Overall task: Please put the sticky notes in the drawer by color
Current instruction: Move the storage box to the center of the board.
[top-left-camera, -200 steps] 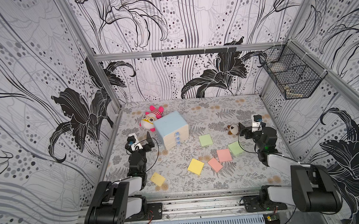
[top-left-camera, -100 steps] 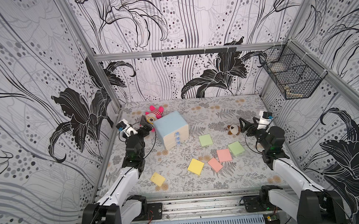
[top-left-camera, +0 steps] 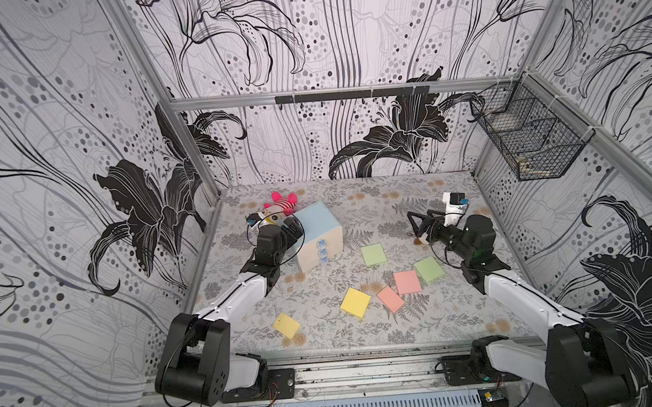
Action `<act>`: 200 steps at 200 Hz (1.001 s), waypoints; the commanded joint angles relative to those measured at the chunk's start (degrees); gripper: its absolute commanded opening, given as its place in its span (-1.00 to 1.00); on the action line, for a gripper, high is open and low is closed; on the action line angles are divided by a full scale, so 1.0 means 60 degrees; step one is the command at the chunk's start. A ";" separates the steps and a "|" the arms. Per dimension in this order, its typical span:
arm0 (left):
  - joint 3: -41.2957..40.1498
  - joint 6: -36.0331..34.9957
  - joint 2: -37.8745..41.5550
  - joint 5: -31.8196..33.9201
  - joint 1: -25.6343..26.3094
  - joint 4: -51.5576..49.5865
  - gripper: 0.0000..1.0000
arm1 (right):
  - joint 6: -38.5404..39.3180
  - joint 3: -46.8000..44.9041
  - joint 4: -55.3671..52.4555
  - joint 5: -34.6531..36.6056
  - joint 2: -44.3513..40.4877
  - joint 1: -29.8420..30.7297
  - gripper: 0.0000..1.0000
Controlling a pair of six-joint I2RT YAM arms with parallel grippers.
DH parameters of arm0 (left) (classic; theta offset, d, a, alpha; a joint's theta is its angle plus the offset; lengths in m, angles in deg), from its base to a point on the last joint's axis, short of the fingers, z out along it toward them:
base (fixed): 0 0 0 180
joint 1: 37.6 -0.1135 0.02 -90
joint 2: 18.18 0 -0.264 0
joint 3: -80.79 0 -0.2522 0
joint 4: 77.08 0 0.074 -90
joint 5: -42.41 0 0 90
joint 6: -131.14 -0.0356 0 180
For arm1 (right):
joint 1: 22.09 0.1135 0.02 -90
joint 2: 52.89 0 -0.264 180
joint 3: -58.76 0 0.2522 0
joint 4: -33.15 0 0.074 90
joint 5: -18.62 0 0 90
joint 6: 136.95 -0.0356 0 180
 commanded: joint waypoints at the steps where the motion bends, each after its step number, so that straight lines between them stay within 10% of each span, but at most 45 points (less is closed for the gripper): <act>1: 0.0288 0.0361 -0.0191 -0.0453 0.0093 -0.0080 0.90 | -0.0146 0.0368 -0.0060 -0.0019 0.0308 0.0526 0.95; 168: 0.3088 0.1492 -0.3231 -0.1493 0.1691 0.0903 0.56 | -0.0483 0.1963 0.0821 0.0268 0.3434 0.2299 0.99; 200: 0.3197 0.1292 -0.3098 -0.1265 0.1714 0.0702 0.57 | -0.0595 0.2425 0.0936 0.0066 0.4029 0.2320 0.73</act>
